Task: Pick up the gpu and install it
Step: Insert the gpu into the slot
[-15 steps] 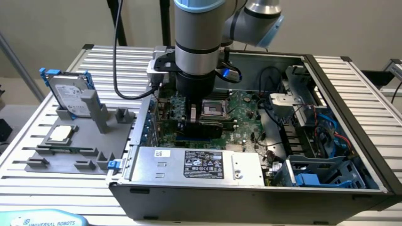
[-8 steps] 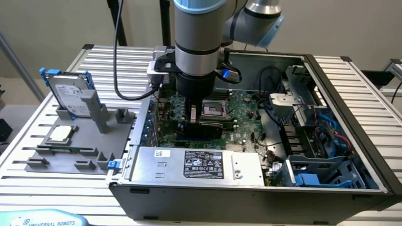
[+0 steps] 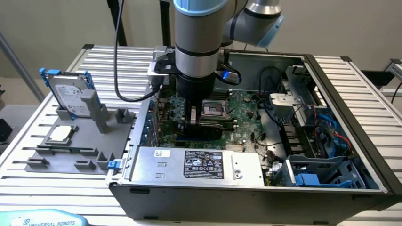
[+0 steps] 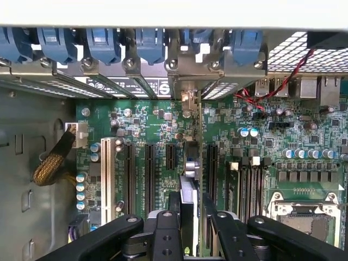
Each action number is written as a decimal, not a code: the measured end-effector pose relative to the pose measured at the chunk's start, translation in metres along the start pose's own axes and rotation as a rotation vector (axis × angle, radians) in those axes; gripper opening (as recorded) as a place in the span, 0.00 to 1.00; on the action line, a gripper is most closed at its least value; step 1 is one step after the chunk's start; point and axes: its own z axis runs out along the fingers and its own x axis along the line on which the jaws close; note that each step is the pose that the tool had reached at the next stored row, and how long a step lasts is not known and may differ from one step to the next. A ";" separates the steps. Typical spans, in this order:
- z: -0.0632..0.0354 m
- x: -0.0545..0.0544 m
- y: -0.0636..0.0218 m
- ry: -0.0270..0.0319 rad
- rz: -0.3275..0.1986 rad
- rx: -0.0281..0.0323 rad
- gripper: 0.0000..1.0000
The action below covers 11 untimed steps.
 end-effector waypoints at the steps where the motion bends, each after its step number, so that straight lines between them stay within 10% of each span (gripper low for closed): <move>1: 0.0004 0.000 0.0000 0.0000 0.000 0.0000 0.27; 11: 0.0023 0.000 0.0020 -0.0006 -0.001 0.0005 0.27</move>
